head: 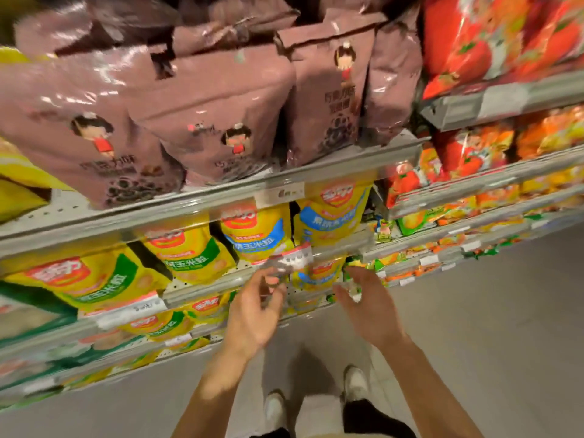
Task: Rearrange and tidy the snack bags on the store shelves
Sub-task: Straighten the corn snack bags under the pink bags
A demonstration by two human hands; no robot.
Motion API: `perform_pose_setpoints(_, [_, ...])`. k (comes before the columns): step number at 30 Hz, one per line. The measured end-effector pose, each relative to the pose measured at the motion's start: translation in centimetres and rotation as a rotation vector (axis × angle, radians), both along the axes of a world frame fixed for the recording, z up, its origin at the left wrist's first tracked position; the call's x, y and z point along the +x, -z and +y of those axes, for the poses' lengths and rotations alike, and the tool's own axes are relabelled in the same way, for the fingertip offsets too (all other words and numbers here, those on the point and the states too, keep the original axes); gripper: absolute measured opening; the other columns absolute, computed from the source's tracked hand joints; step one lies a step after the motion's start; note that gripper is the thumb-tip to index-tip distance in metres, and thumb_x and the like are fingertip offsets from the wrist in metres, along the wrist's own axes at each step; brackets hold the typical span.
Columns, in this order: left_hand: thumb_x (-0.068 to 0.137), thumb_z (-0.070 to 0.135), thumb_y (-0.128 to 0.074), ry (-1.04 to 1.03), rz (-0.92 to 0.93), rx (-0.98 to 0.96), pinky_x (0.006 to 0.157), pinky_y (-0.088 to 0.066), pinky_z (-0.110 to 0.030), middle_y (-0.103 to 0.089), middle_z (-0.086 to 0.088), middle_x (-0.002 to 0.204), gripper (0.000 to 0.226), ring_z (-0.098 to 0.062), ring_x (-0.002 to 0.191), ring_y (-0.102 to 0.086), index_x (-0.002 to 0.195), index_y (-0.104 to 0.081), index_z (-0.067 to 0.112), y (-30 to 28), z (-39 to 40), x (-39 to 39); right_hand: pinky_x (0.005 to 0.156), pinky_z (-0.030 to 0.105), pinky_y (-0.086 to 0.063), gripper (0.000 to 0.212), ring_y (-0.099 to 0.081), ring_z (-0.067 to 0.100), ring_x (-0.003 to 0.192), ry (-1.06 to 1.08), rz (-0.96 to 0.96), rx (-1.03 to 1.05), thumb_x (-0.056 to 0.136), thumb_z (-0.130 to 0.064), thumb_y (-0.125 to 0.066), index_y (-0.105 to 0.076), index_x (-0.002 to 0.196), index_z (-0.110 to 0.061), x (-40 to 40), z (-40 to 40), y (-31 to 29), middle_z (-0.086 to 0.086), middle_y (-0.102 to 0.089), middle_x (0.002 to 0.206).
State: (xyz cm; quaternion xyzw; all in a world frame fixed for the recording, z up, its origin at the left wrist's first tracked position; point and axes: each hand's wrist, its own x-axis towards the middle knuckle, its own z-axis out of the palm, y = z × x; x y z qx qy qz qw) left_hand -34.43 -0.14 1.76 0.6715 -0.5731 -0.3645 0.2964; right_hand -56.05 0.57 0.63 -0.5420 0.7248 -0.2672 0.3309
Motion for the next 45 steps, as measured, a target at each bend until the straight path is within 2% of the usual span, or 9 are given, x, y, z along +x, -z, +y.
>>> perform_pose_setpoints(5, [0.093, 0.031, -0.062, -0.107, 0.068, -0.034, 0.093, -0.058, -0.040, -0.069, 0.010, 0.117, 0.035, -0.009, 0.100, -0.070, 0.129, -0.060, 0.030, -0.8, -3.3, -5.1, 0.103, 0.039, -0.045, 0.050, -0.056, 0.035, 0.126, -0.056, 0.057, -0.042, 0.096, -0.029, -0.071, -0.058, 0.138, -0.007, -4.0, -5.6, 0.7, 0.017, -0.059, 0.134])
perform_pose_setpoints(10, [0.096, 0.029, -0.065, -0.214, 0.103, -0.056, 0.110, -0.045, -0.033, -0.047, -0.001, 0.154, 0.073, -0.011, 0.127, -0.059, 0.159, -0.031, 0.015, -1.4, -7.2, -9.6, 0.094, 0.020, -0.044, 0.061, -0.056, 0.009, 0.114, -0.129, -0.135, -0.154, 0.092, -0.044, -0.067, -0.049, 0.145, -0.019, -7.2, -11.2, -0.2, 0.002, -0.056, 0.136])
perform_pose_setpoints(13, [0.087, 0.041, -0.058, -0.275, 0.103, -0.083, 0.113, -0.045, -0.049, -0.041, 0.000, 0.160, 0.084, -0.023, 0.142, -0.048, 0.161, -0.023, 0.022, -1.0, -8.9, -11.0, 0.087, 0.030, -0.055, 0.055, -0.067, 0.018, 0.107, -0.118, -0.247, -0.236, 0.090, -0.041, -0.067, -0.048, 0.141, -0.037, -8.8, -14.0, -0.6, -0.001, -0.066, 0.126])
perform_pose_setpoints(16, [0.083, 0.046, -0.053, -0.320, 0.131, -0.104, 0.105, -0.051, -0.052, -0.041, 0.002, 0.159, 0.087, -0.024, 0.136, -0.053, 0.161, -0.021, 0.027, -0.6, -9.7, -11.9, 0.074, 0.038, -0.057, 0.047, -0.068, 0.019, 0.079, -0.122, -0.306, -0.284, 0.093, -0.023, -0.070, -0.048, 0.120, -0.054, -9.5, -15.7, -1.1, 0.002, -0.071, 0.104])
perform_pose_setpoints(20, [0.091, 0.033, -0.056, -0.306, 0.103, -0.123, 0.103, -0.052, -0.050, -0.046, -0.002, 0.154, 0.075, -0.025, 0.124, -0.061, 0.159, -0.025, 0.029, -1.3, -9.8, -13.1, 0.075, 0.040, -0.057, 0.043, -0.069, 0.023, 0.081, -0.127, -0.307, -0.276, 0.096, -0.020, -0.069, -0.048, 0.112, -0.053, -9.6, -16.7, -1.0, 0.002, -0.069, 0.095])
perform_pose_setpoints(24, [0.091, 0.031, -0.057, -0.306, 0.113, -0.125, 0.101, -0.052, -0.052, -0.053, -0.003, 0.141, 0.065, -0.029, 0.121, -0.061, 0.151, -0.031, 0.035, -1.5, -10.3, -13.3, 0.075, 0.035, -0.051, 0.029, -0.069, 0.024, 0.085, -0.129, -0.321, -0.260, 0.097, -0.030, -0.067, -0.052, 0.121, -0.035, -9.5, -17.2, -0.6, 0.004, -0.070, 0.094])
perform_pose_setpoints(30, [0.098, 0.014, -0.058, -0.283, 0.118, -0.110, 0.099, -0.053, -0.049, -0.055, -0.015, 0.140, 0.066, -0.025, 0.106, -0.064, 0.157, -0.032, 0.026, -0.6, -11.1, -12.9, 0.082, 0.055, -0.055, 0.027, -0.064, 0.028, 0.085, -0.102, -0.289, -0.240, 0.083, -0.059, -0.058, -0.053, 0.096, -0.036, -9.0, -17.4, -0.2, 0.003, -0.062, 0.087])
perform_pose_setpoints(38, [0.103, 0.009, -0.054, -0.224, 0.229, -0.037, 0.072, -0.038, 0.005, -0.029, 0.003, 0.165, 0.070, 0.016, 0.093, -0.051, 0.162, -0.019, 0.022, -0.2, -10.4, -13.5, 0.084, 0.055, -0.054, 0.028, -0.062, 0.028, 0.091, -0.077, -0.258, -0.270, 0.090, -0.057, -0.057, -0.053, 0.098, -0.031, -9.8, -17.4, 0.1, 0.008, -0.060, 0.097])
perform_pose_setpoints(45, [0.102, 0.014, -0.057, -0.220, 0.205, -0.051, 0.074, -0.059, -0.020, -0.038, 0.006, 0.158, 0.073, 0.017, 0.094, -0.059, 0.162, -0.019, 0.034, 0.1, -9.3, -12.4, 0.088, 0.054, -0.055, 0.025, -0.063, 0.026, 0.099, -0.084, -0.283, -0.310, 0.088, -0.053, -0.058, -0.048, 0.111, -0.051, -9.1, -16.3, -0.4, 0.000, -0.060, 0.105])
